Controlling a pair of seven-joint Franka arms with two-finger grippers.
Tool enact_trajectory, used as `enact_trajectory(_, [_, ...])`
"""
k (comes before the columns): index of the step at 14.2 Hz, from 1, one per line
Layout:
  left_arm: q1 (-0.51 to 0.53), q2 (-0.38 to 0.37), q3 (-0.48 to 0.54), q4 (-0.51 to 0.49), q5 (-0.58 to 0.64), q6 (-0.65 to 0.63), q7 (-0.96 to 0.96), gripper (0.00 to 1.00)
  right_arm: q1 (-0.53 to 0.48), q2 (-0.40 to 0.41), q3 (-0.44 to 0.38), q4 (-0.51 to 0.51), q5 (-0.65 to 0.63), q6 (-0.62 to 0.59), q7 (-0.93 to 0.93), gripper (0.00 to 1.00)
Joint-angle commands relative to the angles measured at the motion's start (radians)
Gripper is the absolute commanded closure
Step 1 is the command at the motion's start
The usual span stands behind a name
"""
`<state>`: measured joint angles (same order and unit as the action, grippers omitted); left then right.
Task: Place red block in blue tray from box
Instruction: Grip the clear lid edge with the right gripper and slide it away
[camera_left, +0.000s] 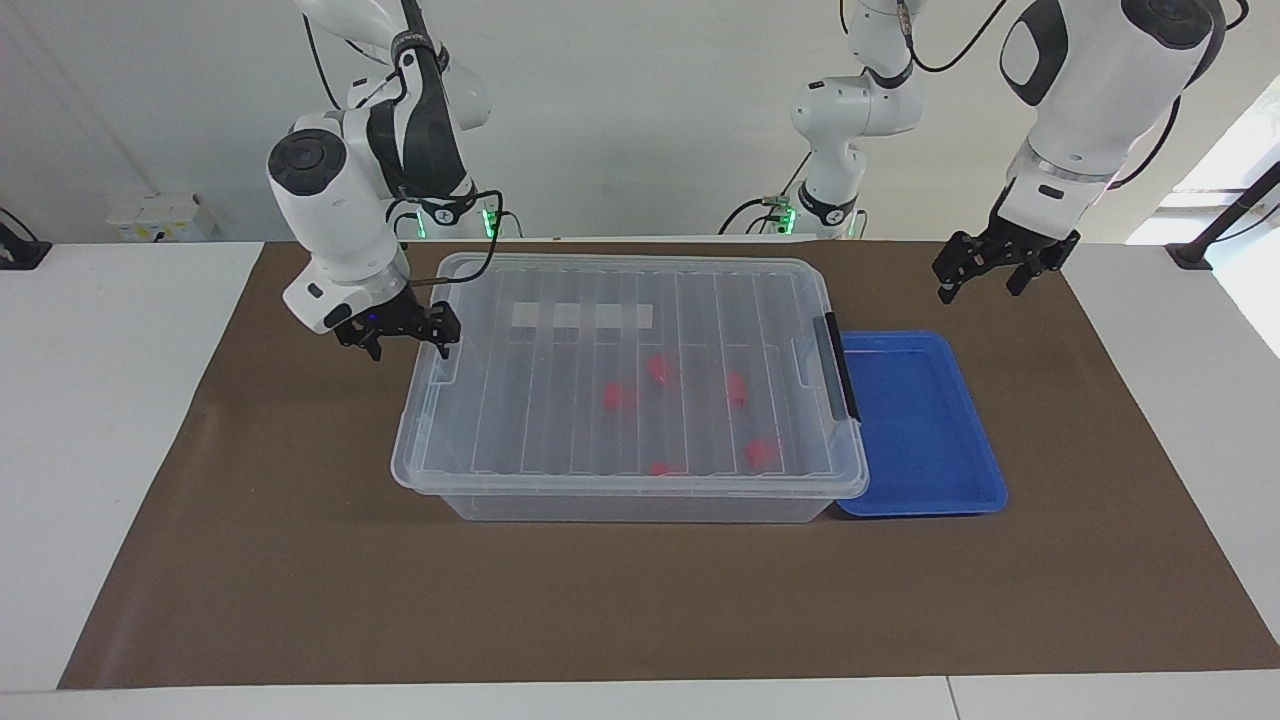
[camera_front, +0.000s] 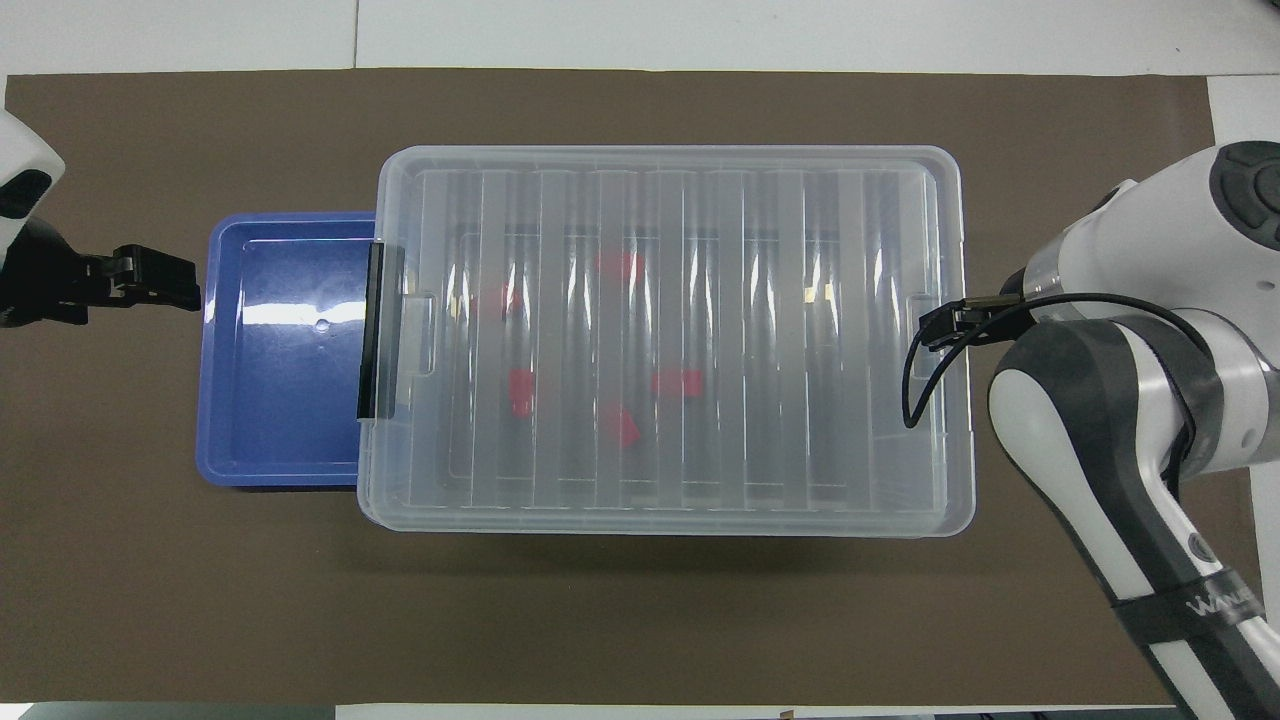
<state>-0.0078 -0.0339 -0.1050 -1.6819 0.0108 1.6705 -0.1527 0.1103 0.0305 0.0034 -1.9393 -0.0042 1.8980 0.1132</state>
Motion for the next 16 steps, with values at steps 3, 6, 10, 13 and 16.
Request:
enact_trajectory(3, [0.009,-0.012,-0.004,-0.007,-0.014,-0.014,0.010,0.00,-0.037,-0.031,0.007,-0.043,0.000,0.029,-0.029,0.00])
enact_trajectory(6, [0.009,-0.011,-0.004,-0.007,-0.014,-0.014,0.010,0.00,-0.057,-0.029,0.007,-0.043,0.000,0.042,-0.046,0.00])
enact_trajectory(10, [0.009,-0.011,-0.004,-0.007,-0.014,-0.014,0.010,0.00,-0.083,-0.027,0.007,-0.041,0.000,0.058,-0.047,0.00])
enact_trajectory(13, [0.009,-0.011,-0.004,-0.007,-0.014,-0.014,0.010,0.00,-0.113,-0.026,0.007,-0.041,0.000,0.059,-0.082,0.00])
enact_trajectory(16, [0.009,-0.011,-0.004,-0.007,-0.014,-0.014,0.010,0.00,-0.139,-0.024,0.007,-0.040,0.000,0.061,-0.096,0.00])
